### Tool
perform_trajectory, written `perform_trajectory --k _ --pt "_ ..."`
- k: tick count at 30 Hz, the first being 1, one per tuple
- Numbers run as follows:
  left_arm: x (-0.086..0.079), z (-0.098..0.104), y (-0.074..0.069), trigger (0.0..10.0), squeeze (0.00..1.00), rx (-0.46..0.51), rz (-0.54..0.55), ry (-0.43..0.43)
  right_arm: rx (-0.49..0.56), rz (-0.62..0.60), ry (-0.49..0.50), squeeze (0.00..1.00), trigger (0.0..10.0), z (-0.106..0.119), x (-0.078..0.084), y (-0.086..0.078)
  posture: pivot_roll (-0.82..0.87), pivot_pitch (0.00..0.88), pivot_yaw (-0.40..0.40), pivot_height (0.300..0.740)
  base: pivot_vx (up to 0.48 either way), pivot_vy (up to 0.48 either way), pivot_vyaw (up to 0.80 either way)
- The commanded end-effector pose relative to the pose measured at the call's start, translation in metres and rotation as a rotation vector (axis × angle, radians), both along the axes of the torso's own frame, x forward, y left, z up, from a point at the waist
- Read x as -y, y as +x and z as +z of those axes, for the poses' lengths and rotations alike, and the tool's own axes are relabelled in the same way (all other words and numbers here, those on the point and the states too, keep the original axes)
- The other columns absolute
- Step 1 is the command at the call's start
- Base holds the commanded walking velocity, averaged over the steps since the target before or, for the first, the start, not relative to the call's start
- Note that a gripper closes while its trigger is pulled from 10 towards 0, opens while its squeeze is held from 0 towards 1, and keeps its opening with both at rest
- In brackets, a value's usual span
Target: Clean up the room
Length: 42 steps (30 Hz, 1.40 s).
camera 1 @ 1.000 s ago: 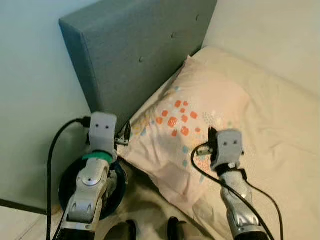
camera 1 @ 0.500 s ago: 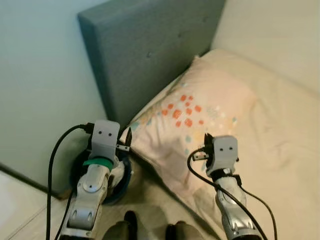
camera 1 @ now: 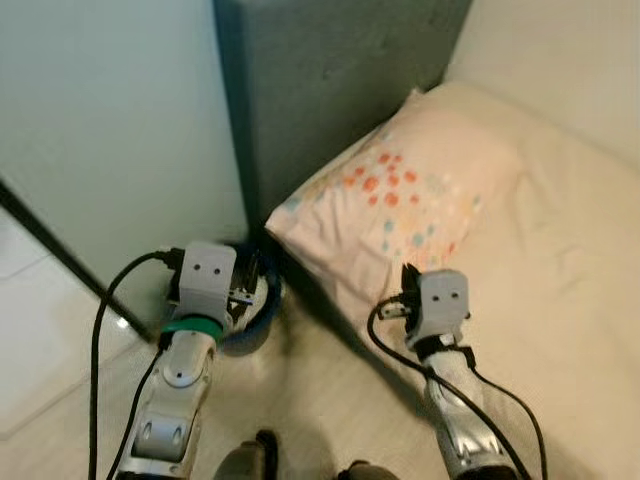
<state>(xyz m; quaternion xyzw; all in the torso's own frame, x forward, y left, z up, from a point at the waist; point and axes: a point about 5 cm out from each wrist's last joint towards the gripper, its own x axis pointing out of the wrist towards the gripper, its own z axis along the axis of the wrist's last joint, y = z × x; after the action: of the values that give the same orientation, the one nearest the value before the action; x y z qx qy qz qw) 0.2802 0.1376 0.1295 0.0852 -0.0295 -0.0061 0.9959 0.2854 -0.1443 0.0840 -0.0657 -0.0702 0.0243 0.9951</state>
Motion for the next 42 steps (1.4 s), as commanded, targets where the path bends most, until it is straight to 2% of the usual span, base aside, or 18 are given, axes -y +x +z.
perform_trajectory --k 1,23,29,33,42 --pt "0.0 -0.003 -0.002 10.0 0.0 -0.009 -0.006 0.005 -0.016 -0.021 0.012 0.0 10.0 -0.005 0.003 -0.003 -0.05 0.102 0.001 0.735 -0.337 0.0 0.0" --pt "0.0 -0.004 0.001 10.0 0.0 -0.009 -0.006 0.01 -0.026 -0.023 0.009 0.0 10.0 -0.008 0.004 -0.001 -0.05 0.094 0.001 0.735 -0.311 0.0 0.0" --pt "0.0 -0.007 0.001 10.0 0.0 -0.033 -0.017 -0.006 -0.035 -0.027 0.032 0.0 10.0 -0.01 0.004 0.0 -0.05 0.093 0.001 0.735 0.0 0.0 0.0" --pt "0.0 -0.015 0.001 10.0 0.0 -0.09 -0.03 -0.043 -0.042 -0.027 0.03 0.0 10.0 -0.011 0.005 0.001 -0.05 0.084 -0.002 0.735 0.0 0.0 -0.77" --pt "-0.003 -0.017 0.003 10.0 0.0 -0.11 -0.022 -0.083 -0.048 -0.026 0.034 0.0 10.0 -0.012 0.006 0.001 -0.05 0.083 -0.004 0.735 0.0 0.0 -0.8"
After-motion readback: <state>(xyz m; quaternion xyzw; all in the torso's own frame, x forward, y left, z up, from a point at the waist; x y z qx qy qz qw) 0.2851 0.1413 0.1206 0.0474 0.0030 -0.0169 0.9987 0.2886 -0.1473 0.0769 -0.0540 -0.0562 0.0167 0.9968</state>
